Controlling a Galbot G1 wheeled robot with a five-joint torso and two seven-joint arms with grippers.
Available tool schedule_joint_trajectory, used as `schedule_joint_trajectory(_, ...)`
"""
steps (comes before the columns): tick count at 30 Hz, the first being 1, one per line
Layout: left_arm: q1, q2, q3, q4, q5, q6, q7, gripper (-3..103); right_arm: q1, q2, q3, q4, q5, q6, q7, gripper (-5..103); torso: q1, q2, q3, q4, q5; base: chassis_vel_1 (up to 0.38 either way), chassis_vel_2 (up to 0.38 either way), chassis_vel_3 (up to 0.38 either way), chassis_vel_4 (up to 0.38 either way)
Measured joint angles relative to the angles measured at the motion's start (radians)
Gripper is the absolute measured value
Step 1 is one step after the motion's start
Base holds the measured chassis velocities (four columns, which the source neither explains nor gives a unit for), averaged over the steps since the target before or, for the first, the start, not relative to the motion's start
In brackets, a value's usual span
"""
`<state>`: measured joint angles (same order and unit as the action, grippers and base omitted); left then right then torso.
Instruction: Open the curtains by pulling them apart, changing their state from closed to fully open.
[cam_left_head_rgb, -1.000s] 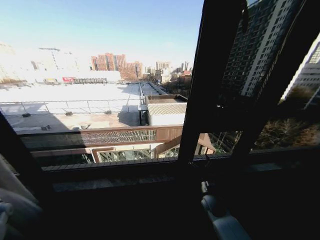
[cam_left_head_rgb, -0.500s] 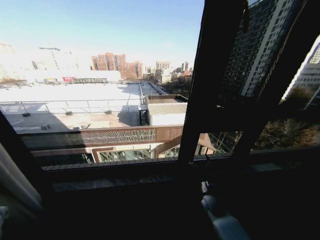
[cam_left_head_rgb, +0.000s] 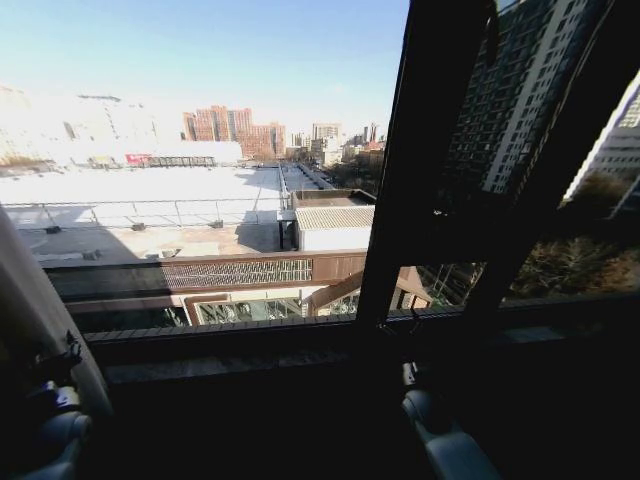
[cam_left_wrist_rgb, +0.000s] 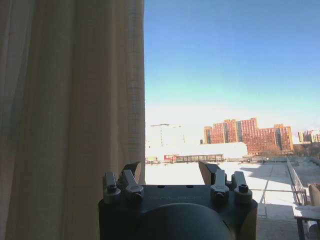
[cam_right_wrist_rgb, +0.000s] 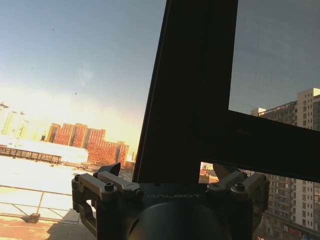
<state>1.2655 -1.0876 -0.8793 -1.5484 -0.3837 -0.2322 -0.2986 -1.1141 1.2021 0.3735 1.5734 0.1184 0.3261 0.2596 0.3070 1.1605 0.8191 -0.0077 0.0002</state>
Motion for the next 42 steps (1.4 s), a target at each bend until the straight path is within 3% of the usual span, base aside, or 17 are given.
schedule_joint_trajectory(4,0.026,-0.045,0.049,-0.088,-0.025,0.006,0.038,78,0.000,0.000,0.000,0.000,0.000,0.000,0.000,100,0.000,0.000,0.000,0.0000,0.0000,0.000,0.000,0.000,0.000)
schedule_joint_trajectory(5,0.043,-0.070,0.071,-0.142,-0.076,0.006,0.119,83,0.000,0.000,0.000,0.000,0.000,0.000,0.000,100,0.000,0.000,0.000,0.0001,0.0001,0.000,0.000,0.000,0.000)
schedule_joint_trajectory(7,0.054,-0.092,0.080,-0.180,-0.131,0.006,0.212,93,0.000,0.000,0.000,0.000,0.000,0.000,0.000,100,0.000,0.000,0.000,0.0000,0.0002,0.000,0.000,0.000,0.000)
schedule_joint_trajectory(8,0.054,-0.092,0.080,-0.180,-0.131,0.006,0.212,93,0.000,0.000,0.000,0.000,0.000,0.000,0.000,100,0.000,0.000,0.000,0.0000,0.0002,0.000,0.000,0.000,0.000)
schedule_joint_trajectory(10,0.068,-0.119,0.083,-0.216,-0.195,0.008,0.309,99,0.000,0.000,0.000,0.000,0.000,0.000,0.000,100,0.000,0.000,0.000,0.0001,0.0002,0.000,0.000,0.000,0.000)
schedule_joint_trajectory(13,0.075,-0.134,0.079,-0.221,-0.209,0.027,0.338,100,0.000,0.000,0.000,0.000,0.000,0.000,0.000,100,0.000,0.000,0.000,0.0001,0.0000,0.000,0.000,0.000,0.000)
schedule_joint_trajectory(18,0.076,-0.134,0.059,-0.173,-0.200,0.058,0.322,100,0.000,0.000,0.000,0.000,0.000,0.000,0.000,100,0.000,0.000,0.000,0.0003,-0.0003,0.000,0.000,0.000,0.000)
schedule_joint_trajectory(31,0.067,-0.106,0.065,-0.119,-0.120,0.047,0.281,100,0.000,0.000,0.000,0.000,0.000,0.000,0.000,100,0.000,0.000,0.000,0.0002,-0.0002,0.000,0.000,0.000,0.000)
schedule_joint_trajectory(42,0.066,-0.105,0.065,-0.118,-0.118,0.047,0.278,100,0.000,0.000,0.000,0.000,0.000,0.000,0.000,100,0.000,0.000,0.000,0.0002,-0.0002,0.000,0.000,0.000,0.000)
